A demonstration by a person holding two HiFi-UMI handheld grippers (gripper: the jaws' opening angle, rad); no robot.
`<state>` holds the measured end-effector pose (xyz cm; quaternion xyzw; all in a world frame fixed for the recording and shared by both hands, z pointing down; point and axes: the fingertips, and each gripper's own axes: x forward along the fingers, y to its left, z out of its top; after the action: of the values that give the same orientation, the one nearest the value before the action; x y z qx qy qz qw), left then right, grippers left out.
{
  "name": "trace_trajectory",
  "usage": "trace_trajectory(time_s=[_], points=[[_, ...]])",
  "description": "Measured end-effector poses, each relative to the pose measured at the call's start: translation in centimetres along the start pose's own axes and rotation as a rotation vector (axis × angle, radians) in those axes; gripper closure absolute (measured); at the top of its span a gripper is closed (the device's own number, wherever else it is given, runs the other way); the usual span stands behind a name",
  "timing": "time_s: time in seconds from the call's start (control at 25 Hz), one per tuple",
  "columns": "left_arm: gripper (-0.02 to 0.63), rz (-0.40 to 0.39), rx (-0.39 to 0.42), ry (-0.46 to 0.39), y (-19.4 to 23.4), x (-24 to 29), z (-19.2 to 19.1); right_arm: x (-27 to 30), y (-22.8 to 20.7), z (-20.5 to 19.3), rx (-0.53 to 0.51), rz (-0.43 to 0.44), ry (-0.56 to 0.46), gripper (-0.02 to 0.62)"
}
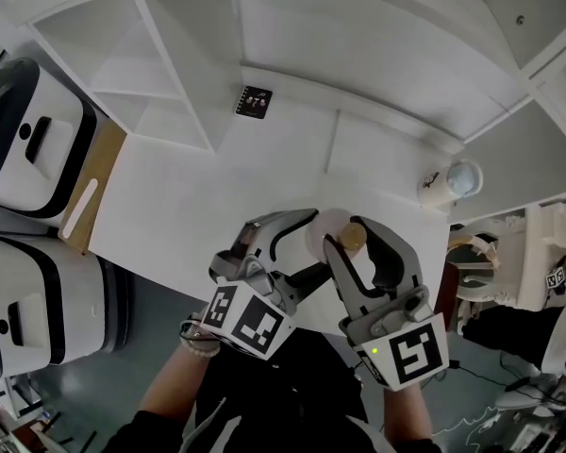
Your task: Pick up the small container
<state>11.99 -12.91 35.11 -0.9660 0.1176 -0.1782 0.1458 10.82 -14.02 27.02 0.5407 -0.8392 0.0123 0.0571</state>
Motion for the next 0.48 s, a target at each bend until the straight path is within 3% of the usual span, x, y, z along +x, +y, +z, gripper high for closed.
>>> trace_trajectory(time_s=[0.48], points=[[0.259, 0.016, 0.032, -0.059, 0.2, -1.8, 4.0, -1.8, 0.7, 4.0, -0.060, -0.017, -0.064, 0.448]])
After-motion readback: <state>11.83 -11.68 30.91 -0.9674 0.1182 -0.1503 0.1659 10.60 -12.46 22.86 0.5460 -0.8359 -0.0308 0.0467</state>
